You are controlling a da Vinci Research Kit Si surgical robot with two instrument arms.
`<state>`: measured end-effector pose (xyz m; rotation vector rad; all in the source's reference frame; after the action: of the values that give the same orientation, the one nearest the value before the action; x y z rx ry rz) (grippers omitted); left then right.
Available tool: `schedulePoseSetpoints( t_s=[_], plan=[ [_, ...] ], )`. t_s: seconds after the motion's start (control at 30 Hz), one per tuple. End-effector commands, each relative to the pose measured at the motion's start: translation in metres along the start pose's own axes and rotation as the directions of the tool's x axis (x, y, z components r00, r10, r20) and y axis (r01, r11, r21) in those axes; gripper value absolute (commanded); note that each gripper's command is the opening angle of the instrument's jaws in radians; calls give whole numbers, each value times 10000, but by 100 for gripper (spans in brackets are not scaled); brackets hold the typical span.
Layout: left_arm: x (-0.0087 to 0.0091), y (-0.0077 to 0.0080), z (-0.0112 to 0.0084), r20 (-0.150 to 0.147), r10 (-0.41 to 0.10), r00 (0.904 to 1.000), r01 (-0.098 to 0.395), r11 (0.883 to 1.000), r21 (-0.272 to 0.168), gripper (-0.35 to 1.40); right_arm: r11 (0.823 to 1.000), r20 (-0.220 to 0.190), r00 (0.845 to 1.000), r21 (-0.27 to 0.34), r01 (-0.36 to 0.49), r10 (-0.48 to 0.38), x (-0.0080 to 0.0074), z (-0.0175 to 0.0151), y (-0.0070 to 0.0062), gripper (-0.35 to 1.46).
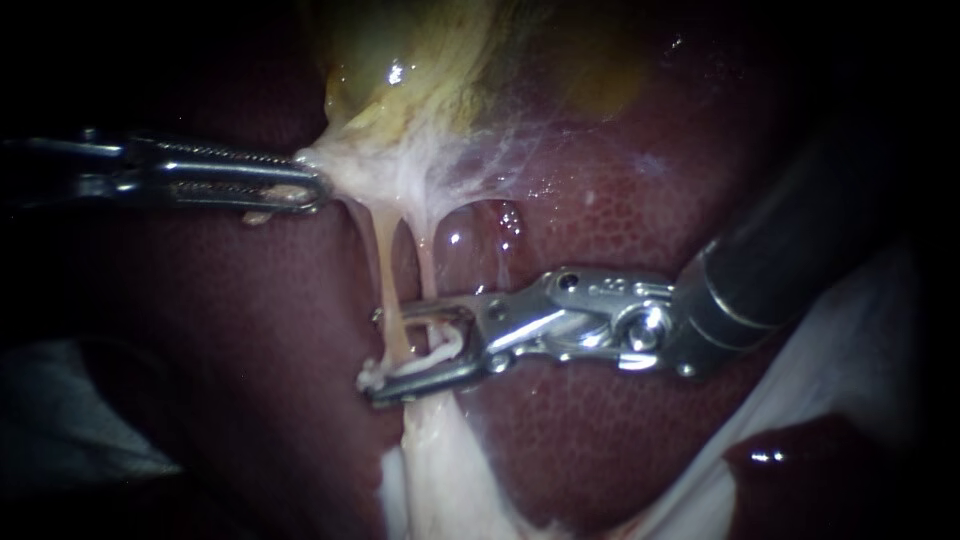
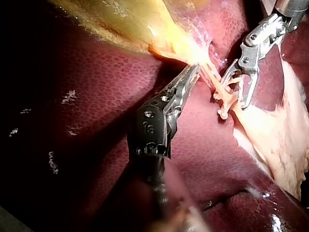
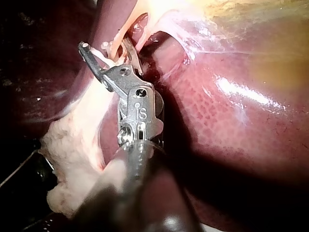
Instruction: Clipping second clip left tube
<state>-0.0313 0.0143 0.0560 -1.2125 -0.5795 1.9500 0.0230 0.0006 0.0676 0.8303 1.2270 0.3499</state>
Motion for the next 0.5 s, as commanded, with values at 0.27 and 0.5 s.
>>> schedulePoseSetpoints(
  t_s=[0.27,0.5],
  plan=[
    [0,0,0,-1,-3,10000,3,10000,4,-35,9995,-251,9997,316,10,-2,8,14,-6,50],
    [0,0,1,-1,-3,10000,3,10000,4,-35,9979,-339,9994,641,48,-27,16,22,-30,49]
  ],
)
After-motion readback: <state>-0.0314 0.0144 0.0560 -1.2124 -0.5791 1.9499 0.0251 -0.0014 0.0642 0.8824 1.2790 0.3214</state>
